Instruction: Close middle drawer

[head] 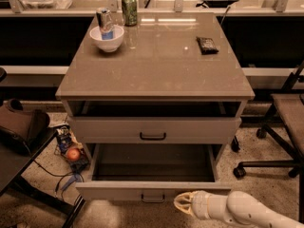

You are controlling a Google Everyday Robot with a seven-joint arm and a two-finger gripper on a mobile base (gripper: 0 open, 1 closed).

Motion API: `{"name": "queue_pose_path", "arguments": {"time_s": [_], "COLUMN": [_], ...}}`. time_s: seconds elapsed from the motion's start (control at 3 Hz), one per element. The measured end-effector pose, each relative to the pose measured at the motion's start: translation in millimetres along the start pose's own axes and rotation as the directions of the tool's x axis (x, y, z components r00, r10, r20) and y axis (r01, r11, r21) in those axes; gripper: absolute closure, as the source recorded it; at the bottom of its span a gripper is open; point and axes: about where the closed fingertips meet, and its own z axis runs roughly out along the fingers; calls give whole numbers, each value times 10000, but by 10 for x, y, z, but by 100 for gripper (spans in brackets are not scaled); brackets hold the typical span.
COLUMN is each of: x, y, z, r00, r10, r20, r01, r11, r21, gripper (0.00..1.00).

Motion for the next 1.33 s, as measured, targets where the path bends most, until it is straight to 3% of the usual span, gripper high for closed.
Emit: {"name": "queue_pose_path", "arguments": {"time_s": [0.33,0.67,1.0,1.33], "x": [0,29,119,119], "y": [0,-78,-303,-303], "z": [0,45,178,178], "r00": [10000,9998,9987,9987], "r10": [0,13,4,4], "r20": [0,183,513,513], "r01": [0,-14,-3,-3], "r11": [10000,10000,10000,10000], "r21": [0,57,-27,-27], "gripper": [100,100,100,100]}}
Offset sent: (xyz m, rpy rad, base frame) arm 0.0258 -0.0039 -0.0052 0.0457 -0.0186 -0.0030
